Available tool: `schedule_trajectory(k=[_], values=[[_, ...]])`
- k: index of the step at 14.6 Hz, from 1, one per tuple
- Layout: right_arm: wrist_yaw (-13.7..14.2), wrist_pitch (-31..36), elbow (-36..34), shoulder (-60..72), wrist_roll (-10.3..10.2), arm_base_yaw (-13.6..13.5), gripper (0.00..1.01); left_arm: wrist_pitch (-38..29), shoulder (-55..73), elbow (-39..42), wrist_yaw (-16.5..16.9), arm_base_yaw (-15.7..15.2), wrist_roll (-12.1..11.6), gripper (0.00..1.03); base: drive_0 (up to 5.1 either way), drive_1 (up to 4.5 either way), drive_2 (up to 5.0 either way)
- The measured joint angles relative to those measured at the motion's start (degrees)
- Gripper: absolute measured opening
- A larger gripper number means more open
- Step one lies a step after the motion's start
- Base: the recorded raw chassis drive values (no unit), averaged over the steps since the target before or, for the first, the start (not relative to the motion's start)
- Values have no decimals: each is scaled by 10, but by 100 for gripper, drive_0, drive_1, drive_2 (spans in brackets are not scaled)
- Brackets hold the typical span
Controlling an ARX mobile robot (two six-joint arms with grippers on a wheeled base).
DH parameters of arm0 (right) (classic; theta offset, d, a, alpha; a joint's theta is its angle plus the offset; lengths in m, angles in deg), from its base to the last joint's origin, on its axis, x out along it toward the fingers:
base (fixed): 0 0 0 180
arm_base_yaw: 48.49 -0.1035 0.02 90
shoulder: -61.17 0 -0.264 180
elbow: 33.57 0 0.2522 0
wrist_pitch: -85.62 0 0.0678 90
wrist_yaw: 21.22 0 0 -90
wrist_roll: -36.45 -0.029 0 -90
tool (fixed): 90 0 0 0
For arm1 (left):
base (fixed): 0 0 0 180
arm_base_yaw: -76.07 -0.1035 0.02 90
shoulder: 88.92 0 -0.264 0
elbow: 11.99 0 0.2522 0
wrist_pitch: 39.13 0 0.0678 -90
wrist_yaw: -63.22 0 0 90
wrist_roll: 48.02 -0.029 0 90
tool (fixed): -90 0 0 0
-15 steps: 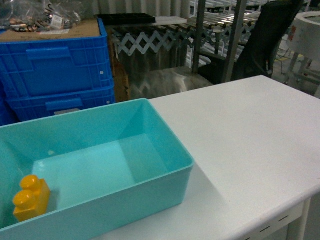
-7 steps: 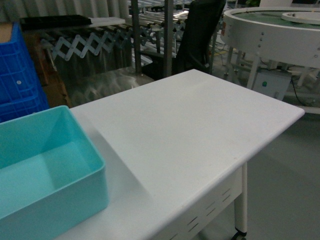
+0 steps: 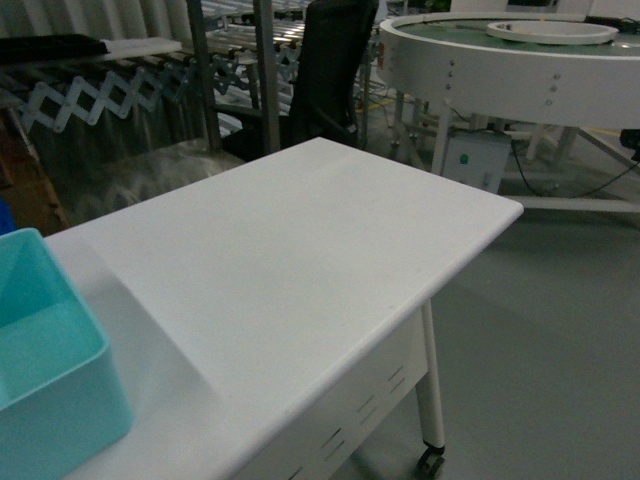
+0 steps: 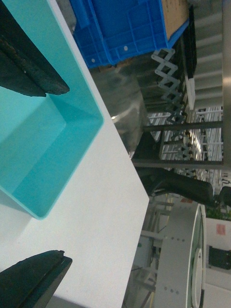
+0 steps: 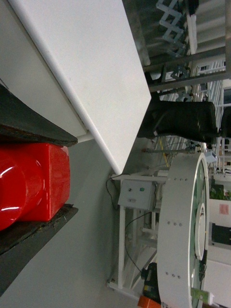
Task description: Pick red block from blue box to shelf
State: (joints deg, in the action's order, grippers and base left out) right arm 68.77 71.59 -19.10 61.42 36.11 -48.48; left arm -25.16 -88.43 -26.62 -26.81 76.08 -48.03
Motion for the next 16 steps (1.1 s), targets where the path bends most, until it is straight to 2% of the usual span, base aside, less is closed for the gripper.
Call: schedule_trajectory(k=[16], values=[[0,0,0,0,0,0,28,0,0,0,0,0,0,98,-161,-161,-161]])
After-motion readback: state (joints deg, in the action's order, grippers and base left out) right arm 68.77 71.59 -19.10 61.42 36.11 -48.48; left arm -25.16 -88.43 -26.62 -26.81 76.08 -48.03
